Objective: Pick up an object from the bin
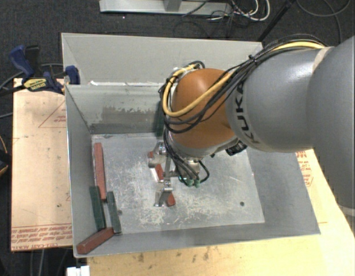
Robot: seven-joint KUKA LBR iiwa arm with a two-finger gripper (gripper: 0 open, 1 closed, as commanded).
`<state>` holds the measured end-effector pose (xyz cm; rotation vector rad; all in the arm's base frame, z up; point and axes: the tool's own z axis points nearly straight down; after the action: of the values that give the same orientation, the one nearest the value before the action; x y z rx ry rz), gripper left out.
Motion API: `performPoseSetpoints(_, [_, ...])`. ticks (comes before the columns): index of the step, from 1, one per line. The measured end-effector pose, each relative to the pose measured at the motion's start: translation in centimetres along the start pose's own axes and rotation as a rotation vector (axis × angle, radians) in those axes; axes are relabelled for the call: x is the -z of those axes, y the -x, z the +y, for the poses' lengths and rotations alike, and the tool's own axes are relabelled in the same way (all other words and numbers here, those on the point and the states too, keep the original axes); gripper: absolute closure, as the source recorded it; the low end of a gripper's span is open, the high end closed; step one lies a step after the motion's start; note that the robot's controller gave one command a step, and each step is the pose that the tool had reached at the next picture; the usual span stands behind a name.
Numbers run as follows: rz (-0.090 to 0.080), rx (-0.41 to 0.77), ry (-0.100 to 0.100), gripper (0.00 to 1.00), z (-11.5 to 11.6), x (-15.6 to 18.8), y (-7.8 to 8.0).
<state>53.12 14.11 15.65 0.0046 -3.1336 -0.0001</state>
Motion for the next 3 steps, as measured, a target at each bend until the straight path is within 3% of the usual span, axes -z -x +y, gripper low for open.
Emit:
performPoseSetpoints(1, [-0.008,-0.003,0.001,0.0,-0.1,0.4,0.2])
performPoseSetpoints(2, [-0.015,0.028,0.002,0.0,-3.0,-4.9,2.0])
performPoseSetpoints(3, [-0.025,0.041,0.009,0.0,-4.1,-6.9,3.1])
